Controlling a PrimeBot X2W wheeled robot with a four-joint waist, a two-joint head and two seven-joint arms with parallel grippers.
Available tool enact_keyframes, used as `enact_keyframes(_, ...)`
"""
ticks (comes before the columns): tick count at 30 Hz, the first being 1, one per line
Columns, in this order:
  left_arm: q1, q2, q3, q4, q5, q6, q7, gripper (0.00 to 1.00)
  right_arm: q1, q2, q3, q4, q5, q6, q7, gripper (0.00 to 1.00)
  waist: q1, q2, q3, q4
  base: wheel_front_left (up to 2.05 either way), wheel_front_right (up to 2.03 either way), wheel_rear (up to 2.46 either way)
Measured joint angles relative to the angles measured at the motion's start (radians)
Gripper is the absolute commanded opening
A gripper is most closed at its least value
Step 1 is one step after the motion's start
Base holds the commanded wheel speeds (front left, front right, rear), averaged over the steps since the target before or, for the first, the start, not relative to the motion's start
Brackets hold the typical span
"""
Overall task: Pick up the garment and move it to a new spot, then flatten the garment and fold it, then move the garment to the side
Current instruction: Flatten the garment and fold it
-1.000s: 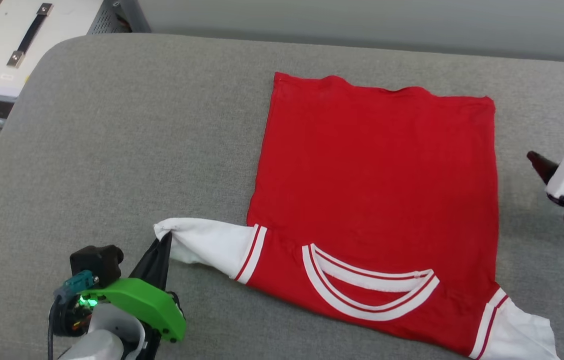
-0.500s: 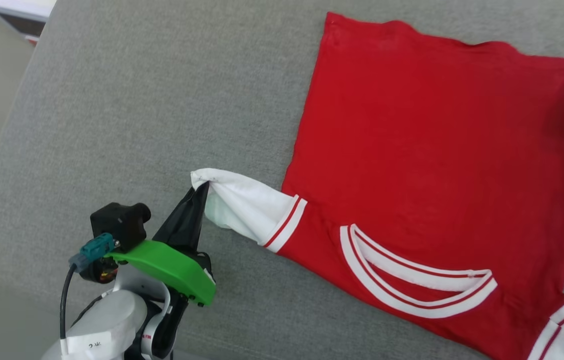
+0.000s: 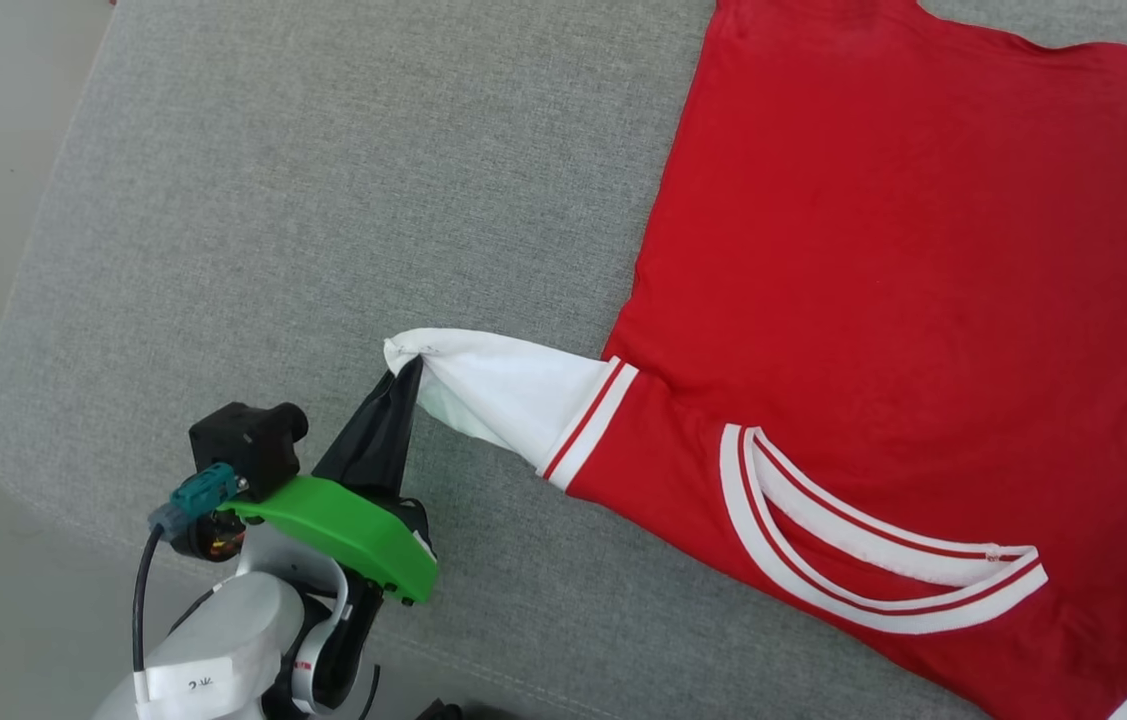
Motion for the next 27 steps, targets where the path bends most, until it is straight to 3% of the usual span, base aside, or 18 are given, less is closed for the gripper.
enact_keyframes(12,0.021,-0.004,0.003,0.032,-0.004,0.003,-0.002,0.00,0.070,0.014,0.019,-0.024,0.000,-0.001,0.021,0.00,0.0000,0.0000,-0.080,-0.023,0.00,0.00,0.00)
enact_keyframes(19,0.094,0.012,0.006,0.050,-0.021,0.041,0.004,0.00,0.287,0.009,0.034,-0.140,0.123,0.000,-0.016,0.00,-0.0001,0.0000,-0.172,-0.060,0.00,0.00,0.00)
enact_keyframes(27,0.182,0.056,0.028,0.051,-0.060,0.077,0.018,0.00,0.596,0.036,0.006,-0.375,0.227,0.000,-0.005,0.00,-0.0001,0.0000,-0.272,-0.134,0.00,0.00,0.00)
